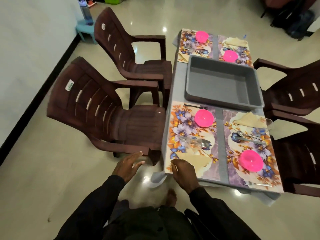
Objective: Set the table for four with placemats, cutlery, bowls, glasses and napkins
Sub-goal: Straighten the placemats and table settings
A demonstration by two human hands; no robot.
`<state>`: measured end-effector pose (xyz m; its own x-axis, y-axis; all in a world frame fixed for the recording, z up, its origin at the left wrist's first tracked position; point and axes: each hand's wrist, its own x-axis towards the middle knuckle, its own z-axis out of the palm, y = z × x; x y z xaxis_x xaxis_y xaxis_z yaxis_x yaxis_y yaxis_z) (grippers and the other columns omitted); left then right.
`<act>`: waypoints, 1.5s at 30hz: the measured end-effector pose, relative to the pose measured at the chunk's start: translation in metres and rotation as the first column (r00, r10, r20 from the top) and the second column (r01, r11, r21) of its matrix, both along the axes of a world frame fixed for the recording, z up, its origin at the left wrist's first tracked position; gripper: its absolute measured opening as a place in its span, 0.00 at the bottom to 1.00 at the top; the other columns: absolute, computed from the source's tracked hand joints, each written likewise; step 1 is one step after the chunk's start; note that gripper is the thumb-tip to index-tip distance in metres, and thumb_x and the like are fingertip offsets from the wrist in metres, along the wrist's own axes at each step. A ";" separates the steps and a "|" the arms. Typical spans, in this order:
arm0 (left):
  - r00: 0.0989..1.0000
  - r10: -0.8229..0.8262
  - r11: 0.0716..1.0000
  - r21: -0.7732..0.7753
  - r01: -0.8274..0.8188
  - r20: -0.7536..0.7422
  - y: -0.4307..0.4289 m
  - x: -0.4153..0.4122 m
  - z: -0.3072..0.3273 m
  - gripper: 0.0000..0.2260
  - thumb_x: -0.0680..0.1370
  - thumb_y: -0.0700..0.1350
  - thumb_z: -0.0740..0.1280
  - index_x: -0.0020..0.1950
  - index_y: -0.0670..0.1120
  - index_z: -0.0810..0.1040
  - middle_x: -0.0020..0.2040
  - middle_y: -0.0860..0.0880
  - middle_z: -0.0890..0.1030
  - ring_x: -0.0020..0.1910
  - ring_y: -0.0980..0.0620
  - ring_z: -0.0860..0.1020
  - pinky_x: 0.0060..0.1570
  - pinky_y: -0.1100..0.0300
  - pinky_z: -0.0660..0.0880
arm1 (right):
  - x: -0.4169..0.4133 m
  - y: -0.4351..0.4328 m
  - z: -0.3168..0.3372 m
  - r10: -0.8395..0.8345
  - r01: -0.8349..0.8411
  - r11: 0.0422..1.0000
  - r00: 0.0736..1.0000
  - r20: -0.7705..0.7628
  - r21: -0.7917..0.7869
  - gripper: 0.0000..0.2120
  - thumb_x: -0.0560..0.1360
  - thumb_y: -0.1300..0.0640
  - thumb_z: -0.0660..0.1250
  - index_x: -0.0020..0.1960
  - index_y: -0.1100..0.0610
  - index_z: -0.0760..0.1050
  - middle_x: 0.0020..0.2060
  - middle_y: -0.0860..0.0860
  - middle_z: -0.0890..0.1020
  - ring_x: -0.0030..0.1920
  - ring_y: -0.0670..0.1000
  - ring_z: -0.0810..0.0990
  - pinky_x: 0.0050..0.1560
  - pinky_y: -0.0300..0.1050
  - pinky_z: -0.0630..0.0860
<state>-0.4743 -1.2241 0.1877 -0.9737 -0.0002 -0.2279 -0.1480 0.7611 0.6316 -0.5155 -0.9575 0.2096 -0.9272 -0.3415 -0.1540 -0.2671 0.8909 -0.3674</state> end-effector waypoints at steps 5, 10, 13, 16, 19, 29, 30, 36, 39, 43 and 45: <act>0.996 -0.024 1.000 -0.016 0.022 -0.092 -0.109 0.006 0.018 0.19 0.81 0.57 0.65 0.67 0.49 0.79 0.65 0.53 0.81 0.63 0.52 0.79 0.63 0.62 0.73 | -0.016 -0.115 0.010 0.023 -0.023 0.999 1.000 -0.002 -0.039 0.12 0.80 0.53 0.59 0.44 0.53 0.79 0.40 0.52 0.84 0.41 0.56 0.82 0.37 0.48 0.72; 0.986 0.036 0.998 -0.053 -0.045 -0.161 -0.218 0.012 0.045 0.13 0.79 0.48 0.72 0.63 0.46 0.82 0.62 0.50 0.83 0.60 0.50 0.81 0.60 0.61 0.73 | -0.024 -0.224 0.027 0.008 -0.011 0.993 1.000 -0.027 -0.116 0.12 0.81 0.52 0.60 0.51 0.53 0.81 0.42 0.52 0.86 0.43 0.57 0.84 0.40 0.50 0.78; 0.982 0.059 0.994 -0.085 -0.075 -0.178 -0.272 0.014 0.056 0.15 0.80 0.49 0.71 0.66 0.45 0.81 0.63 0.48 0.83 0.62 0.49 0.80 0.61 0.63 0.71 | -0.027 -0.275 0.039 0.014 -0.016 0.990 1.000 -0.018 -0.137 0.09 0.80 0.52 0.61 0.50 0.52 0.80 0.41 0.51 0.85 0.42 0.56 0.83 0.39 0.49 0.78; 0.978 0.084 0.989 -0.103 -0.105 -0.191 -0.312 0.011 0.066 0.16 0.81 0.49 0.69 0.67 0.44 0.80 0.64 0.47 0.82 0.63 0.48 0.80 0.62 0.63 0.69 | -0.028 -0.308 0.046 0.036 -0.035 0.993 0.999 0.006 -0.113 0.11 0.82 0.55 0.62 0.43 0.55 0.78 0.35 0.53 0.82 0.36 0.56 0.82 0.34 0.47 0.72; 0.969 0.089 0.987 -0.111 -0.117 -0.230 -0.342 -0.002 0.072 0.16 0.81 0.49 0.69 0.67 0.45 0.80 0.64 0.47 0.82 0.64 0.49 0.80 0.62 0.65 0.67 | -0.038 -0.336 0.050 0.053 -0.052 0.995 0.999 0.004 -0.091 0.11 0.81 0.54 0.62 0.42 0.53 0.77 0.35 0.52 0.81 0.36 0.56 0.81 0.34 0.48 0.73; 0.945 -0.044 0.986 -0.165 -0.011 -0.324 -0.436 -0.098 0.073 0.15 0.81 0.50 0.69 0.66 0.47 0.80 0.65 0.49 0.82 0.62 0.50 0.80 0.63 0.60 0.72 | -0.100 -0.429 0.035 -0.091 0.097 0.987 0.994 0.056 -0.126 0.11 0.83 0.57 0.62 0.50 0.60 0.81 0.40 0.57 0.85 0.41 0.57 0.84 0.33 0.38 0.75; 0.942 -0.056 0.985 -0.172 -0.001 -0.332 -0.447 -0.112 0.073 0.15 0.81 0.50 0.69 0.66 0.47 0.80 0.64 0.48 0.82 0.61 0.49 0.81 0.62 0.60 0.72 | -0.108 -0.438 0.032 -0.108 0.116 0.985 0.992 0.062 -0.128 0.10 0.83 0.57 0.63 0.51 0.60 0.82 0.41 0.57 0.85 0.41 0.56 0.84 0.31 0.32 0.72; 0.907 -0.228 0.963 -0.221 0.156 -0.355 -0.499 -0.180 0.074 0.16 0.82 0.52 0.65 0.65 0.44 0.81 0.62 0.47 0.83 0.60 0.48 0.82 0.62 0.58 0.73 | -0.148 -0.485 0.027 -0.246 0.264 0.944 0.963 0.112 -0.197 0.09 0.82 0.58 0.64 0.55 0.57 0.83 0.44 0.54 0.86 0.43 0.51 0.85 0.48 0.43 0.82; 0.878 -0.299 0.949 -0.215 0.232 -0.373 -0.517 -0.218 0.072 0.20 0.82 0.55 0.60 0.64 0.45 0.81 0.62 0.48 0.83 0.61 0.49 0.82 0.63 0.57 0.73 | -0.172 -0.508 0.029 -0.293 0.300 0.935 0.954 0.064 -0.192 0.11 0.81 0.57 0.64 0.59 0.53 0.82 0.48 0.51 0.86 0.47 0.51 0.85 0.49 0.44 0.78; 0.827 -0.383 0.923 -0.190 0.333 -0.411 -0.530 -0.264 0.063 0.19 0.83 0.55 0.60 0.67 0.47 0.80 0.66 0.51 0.81 0.65 0.53 0.78 0.67 0.57 0.73 | -0.192 -0.532 0.039 -0.330 0.338 0.922 0.941 0.073 -0.188 0.12 0.80 0.57 0.62 0.60 0.51 0.81 0.49 0.50 0.87 0.48 0.52 0.85 0.48 0.47 0.81; 0.796 -0.450 0.893 -0.194 0.407 -0.404 -0.531 -0.288 0.059 0.15 0.82 0.51 0.65 0.67 0.47 0.80 0.67 0.50 0.81 0.66 0.53 0.77 0.68 0.54 0.73 | -0.201 -0.541 0.042 -0.369 0.371 0.908 0.928 0.051 -0.194 0.11 0.81 0.58 0.63 0.60 0.52 0.82 0.48 0.50 0.87 0.47 0.51 0.85 0.46 0.41 0.79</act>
